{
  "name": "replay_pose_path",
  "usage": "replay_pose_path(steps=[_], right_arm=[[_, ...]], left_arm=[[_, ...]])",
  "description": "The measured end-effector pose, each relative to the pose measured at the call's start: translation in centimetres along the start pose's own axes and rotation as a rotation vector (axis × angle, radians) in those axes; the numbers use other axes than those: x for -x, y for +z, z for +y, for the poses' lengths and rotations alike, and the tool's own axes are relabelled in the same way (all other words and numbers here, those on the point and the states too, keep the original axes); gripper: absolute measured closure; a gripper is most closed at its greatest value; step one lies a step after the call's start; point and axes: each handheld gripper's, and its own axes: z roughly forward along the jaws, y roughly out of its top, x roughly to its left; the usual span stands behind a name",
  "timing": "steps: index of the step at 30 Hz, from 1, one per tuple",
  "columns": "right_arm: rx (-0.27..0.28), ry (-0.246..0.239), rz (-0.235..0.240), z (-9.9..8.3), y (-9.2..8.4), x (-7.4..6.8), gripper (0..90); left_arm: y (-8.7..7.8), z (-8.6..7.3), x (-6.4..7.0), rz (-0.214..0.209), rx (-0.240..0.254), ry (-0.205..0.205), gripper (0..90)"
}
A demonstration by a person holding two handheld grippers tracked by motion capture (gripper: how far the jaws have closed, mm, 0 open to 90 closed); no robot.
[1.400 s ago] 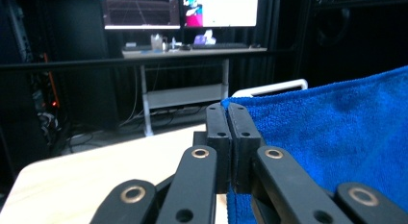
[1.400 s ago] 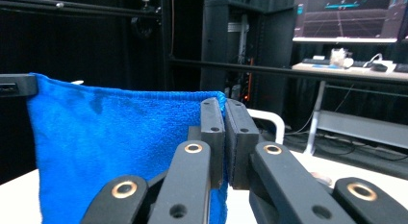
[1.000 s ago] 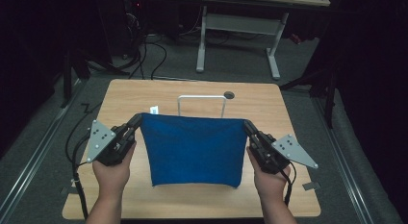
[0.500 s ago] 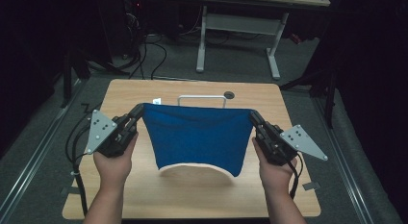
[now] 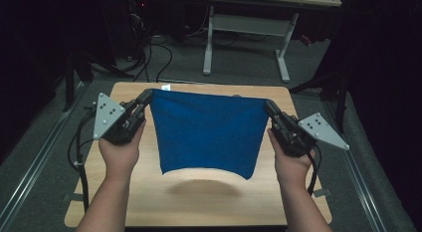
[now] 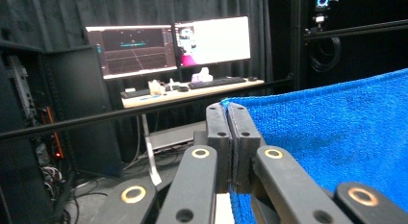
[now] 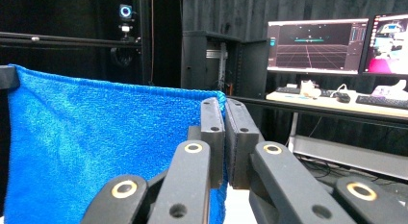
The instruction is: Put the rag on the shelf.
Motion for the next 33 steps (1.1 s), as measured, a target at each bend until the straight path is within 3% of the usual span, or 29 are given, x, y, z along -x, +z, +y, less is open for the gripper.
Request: replay_pose_path(steps=[5, 8, 23, 33], right_arm=[[-0.007, 0.006, -0.008, 0.8, 1.5, 0.7, 88.0], [0.000, -0.001, -0.014, 1.2, 2.4, 1.0, 88.0], [0.001, -0.008, -0.036, 2.2, 7.7, 2.4, 88.0], [-0.026, -0.001, -0.067, 2.7, 11.0, 4.0, 88.0]], left_arm=[[1.3, 0.9, -0.8, 0.009, 0.009, -0.006, 89.4], [2.3, 1.4, -1.4, 0.023, 0.007, 0.016, 89.4], [7.3, 1.6, -4.5, 0.078, -0.028, 0.061, 89.4], [10.3, 1.7, -5.4, 0.100, -0.043, 0.077, 89.4]])
